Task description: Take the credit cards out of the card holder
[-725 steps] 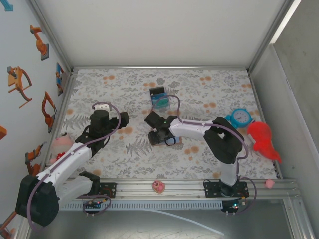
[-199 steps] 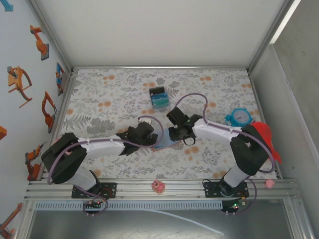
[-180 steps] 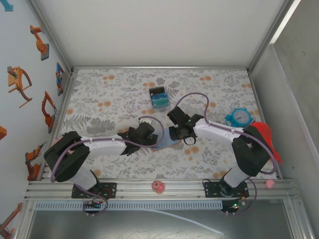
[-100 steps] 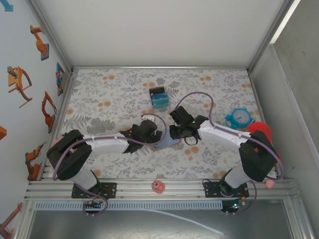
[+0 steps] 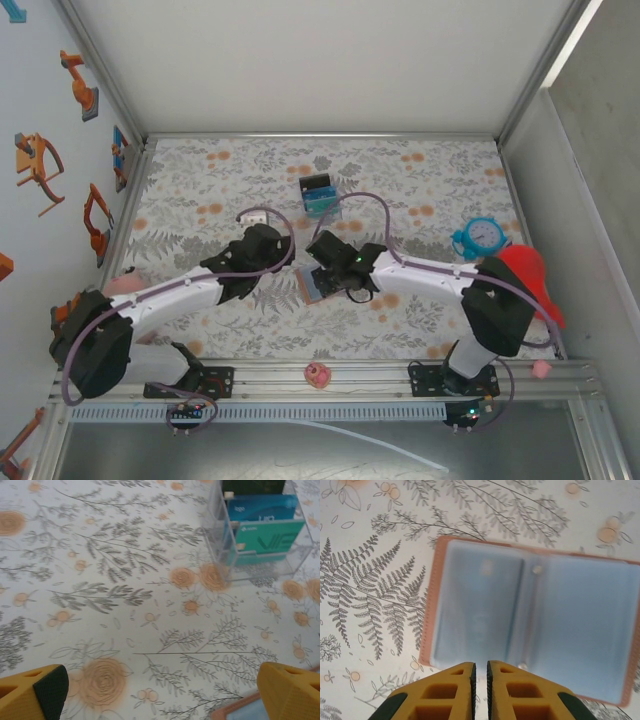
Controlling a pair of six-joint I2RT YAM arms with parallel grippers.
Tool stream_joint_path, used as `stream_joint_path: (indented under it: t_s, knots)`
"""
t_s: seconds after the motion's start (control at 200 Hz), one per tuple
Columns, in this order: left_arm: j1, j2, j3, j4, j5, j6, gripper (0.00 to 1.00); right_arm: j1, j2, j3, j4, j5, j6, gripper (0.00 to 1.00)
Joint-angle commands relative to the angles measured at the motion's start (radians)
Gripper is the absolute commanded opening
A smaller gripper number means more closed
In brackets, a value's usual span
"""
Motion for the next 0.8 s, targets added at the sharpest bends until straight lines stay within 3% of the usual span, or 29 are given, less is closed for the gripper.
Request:
stream_joint_path:
  t_s: [0.0, 0.331, 0.796]
  knots:
    - [0.021, -0.056, -0.035, -0.071, -0.039, -0.029, 0.97, 0.030, 0.066, 0.068, -0.054, 0.040, -0.032, 0.16]
    - [0.083, -0.126, -0.066, -0.127, -0.053, -0.019, 0.97, 0.047, 0.175, 0.126, -0.080, 0.005, -0.055, 0.39]
    - [0.088, -0.087, -0.043, -0.139, -0.033, -0.014, 0.97, 0.046, 0.220, 0.097, -0.067, -0.018, -0.052, 0.45]
